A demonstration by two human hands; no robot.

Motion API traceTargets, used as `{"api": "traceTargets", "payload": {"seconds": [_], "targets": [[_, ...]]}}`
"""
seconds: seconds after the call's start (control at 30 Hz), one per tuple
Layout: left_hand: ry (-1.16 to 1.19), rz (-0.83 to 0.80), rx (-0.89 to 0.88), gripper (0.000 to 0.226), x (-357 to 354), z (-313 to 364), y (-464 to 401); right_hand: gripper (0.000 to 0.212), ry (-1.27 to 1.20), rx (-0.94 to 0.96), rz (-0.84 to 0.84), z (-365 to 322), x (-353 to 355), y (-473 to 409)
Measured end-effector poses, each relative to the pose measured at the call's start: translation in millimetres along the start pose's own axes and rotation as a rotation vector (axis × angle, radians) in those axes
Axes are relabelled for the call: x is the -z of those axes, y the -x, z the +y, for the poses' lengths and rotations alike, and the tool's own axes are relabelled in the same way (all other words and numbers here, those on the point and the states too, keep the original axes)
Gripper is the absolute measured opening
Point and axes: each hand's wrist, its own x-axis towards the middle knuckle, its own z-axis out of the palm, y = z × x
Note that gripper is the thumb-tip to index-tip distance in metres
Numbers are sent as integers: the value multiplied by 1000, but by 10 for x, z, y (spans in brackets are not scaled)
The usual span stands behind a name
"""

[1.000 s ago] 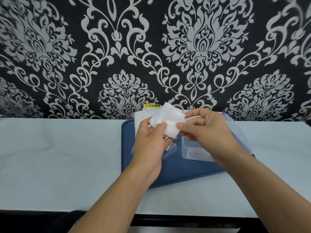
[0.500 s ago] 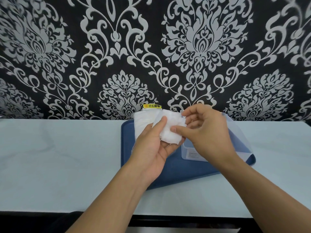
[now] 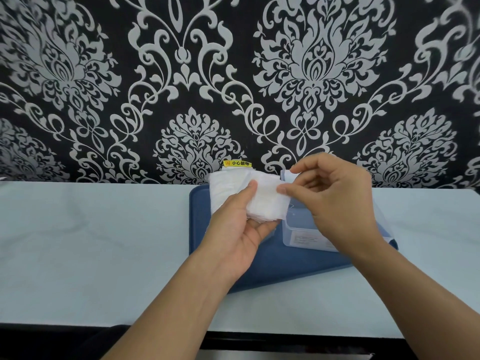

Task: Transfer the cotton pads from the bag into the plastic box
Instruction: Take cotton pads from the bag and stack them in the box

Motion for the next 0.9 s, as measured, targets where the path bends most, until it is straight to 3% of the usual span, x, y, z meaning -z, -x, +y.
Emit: {"api": "traceTargets", "payload": {"seconds": [0.3, 0.5, 0.67, 0.9], "targets": [[53, -65, 12, 31, -26, -18, 23, 26, -60, -124, -52, 48, -6, -15], [101, -103, -18, 32, -67, -38, 34, 25, -319, -336, -10, 41, -76, 13], [159, -92, -48, 30, -81, -40, 37, 19, -343, -328, 36, 7, -89, 40], [181, -65, -56, 32, -56, -30, 26, 16, -282, -138, 22, 7, -83, 26]]}}
